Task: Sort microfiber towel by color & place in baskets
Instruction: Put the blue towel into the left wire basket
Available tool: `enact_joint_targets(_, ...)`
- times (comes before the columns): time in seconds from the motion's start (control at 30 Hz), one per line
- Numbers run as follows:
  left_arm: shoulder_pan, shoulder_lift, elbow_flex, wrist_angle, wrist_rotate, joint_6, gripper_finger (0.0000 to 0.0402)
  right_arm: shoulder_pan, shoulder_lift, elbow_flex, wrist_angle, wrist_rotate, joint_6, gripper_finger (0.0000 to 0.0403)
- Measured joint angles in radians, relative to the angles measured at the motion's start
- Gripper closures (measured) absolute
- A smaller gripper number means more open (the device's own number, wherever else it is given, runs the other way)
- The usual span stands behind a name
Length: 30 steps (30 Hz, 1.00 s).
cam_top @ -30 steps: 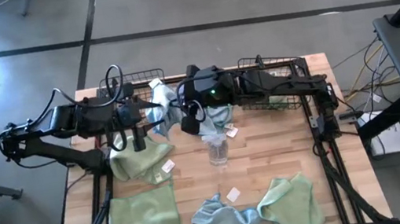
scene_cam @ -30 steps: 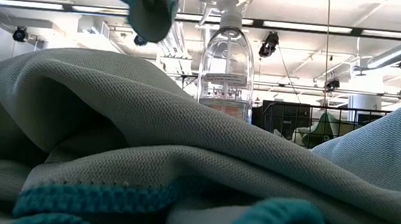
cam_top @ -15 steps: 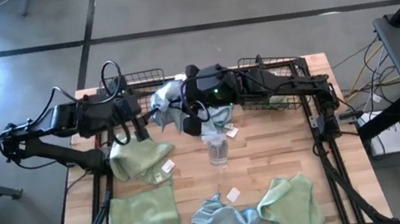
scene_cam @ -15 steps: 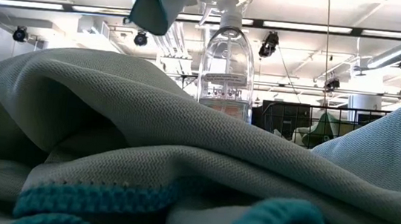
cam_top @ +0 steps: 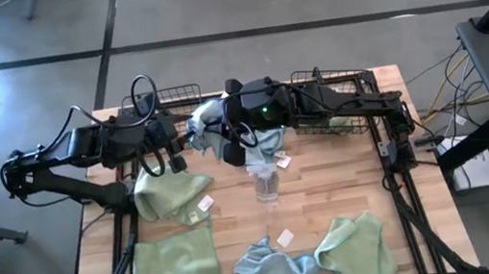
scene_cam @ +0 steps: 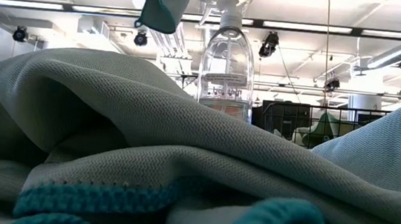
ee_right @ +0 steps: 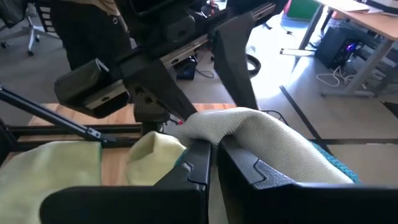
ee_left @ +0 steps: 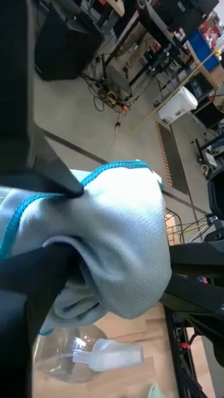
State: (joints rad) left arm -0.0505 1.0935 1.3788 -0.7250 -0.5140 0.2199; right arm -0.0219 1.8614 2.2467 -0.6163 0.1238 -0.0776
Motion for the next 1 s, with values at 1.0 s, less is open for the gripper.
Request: enact_joint_targets(1.0, 0.0, -0.022, 0.0, -0.055, -0.028, 0.015, 0.0398, -0.004, 0.0, 0.0, -0.056, 0.024, -0.012, 0.03)
